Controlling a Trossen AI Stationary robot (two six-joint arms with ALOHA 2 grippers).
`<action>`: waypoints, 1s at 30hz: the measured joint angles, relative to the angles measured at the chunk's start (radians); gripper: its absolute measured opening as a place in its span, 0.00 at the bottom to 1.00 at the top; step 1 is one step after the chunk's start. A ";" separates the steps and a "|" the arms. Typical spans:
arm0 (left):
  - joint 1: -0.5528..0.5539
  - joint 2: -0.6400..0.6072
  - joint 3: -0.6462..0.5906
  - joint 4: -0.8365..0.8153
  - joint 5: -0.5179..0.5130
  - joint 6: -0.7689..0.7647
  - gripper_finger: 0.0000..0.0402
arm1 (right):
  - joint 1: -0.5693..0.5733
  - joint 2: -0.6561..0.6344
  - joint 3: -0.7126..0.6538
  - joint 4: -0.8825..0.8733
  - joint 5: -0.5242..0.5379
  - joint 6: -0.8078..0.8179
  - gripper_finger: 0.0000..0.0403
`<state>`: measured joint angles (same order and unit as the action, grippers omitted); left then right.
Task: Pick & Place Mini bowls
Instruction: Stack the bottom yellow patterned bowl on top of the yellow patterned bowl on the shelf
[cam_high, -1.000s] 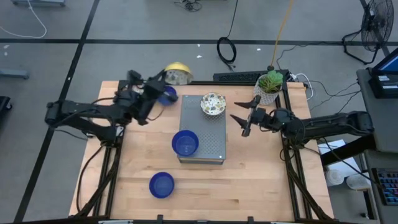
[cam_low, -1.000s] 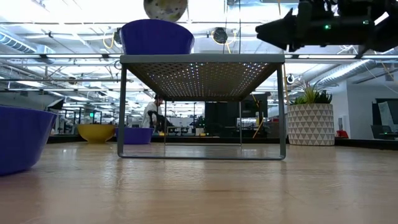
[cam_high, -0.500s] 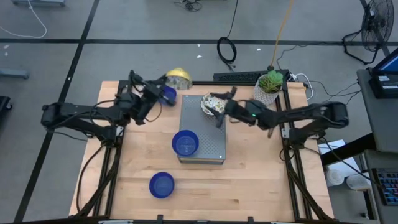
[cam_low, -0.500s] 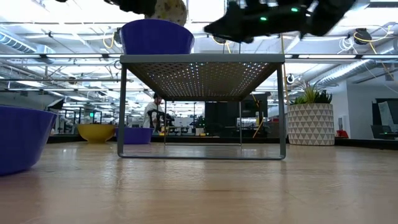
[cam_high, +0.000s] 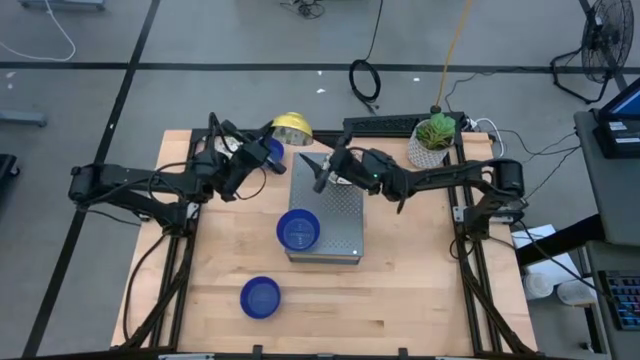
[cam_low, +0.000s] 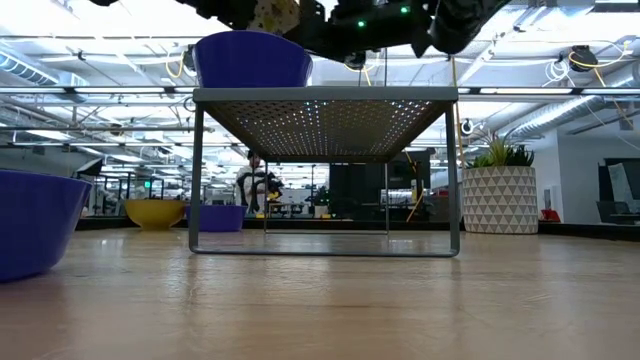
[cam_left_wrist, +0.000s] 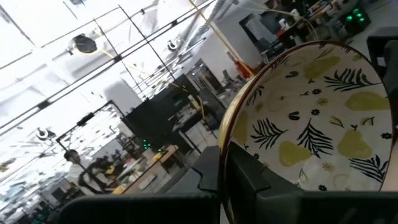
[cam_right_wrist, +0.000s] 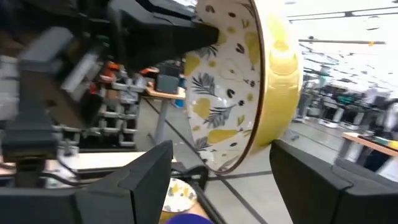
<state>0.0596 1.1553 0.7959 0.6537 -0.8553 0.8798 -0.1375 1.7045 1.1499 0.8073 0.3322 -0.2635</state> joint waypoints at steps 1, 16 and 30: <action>-0.001 0.000 0.000 0.000 -0.006 0.005 0.02 | 0.000 0.012 0.014 -0.001 0.026 -0.020 0.63; -0.012 0.004 0.000 -0.035 0.016 -0.020 0.02 | -0.039 0.028 0.071 0.008 0.105 -0.127 0.33; -0.014 0.006 -0.002 -0.087 0.031 -0.141 0.18 | -0.072 0.026 0.072 -0.015 0.110 -0.204 0.09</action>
<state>0.0453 1.1610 0.7940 0.5664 -0.8238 0.7393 -0.2093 1.7302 1.2217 0.7920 0.4426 -0.4678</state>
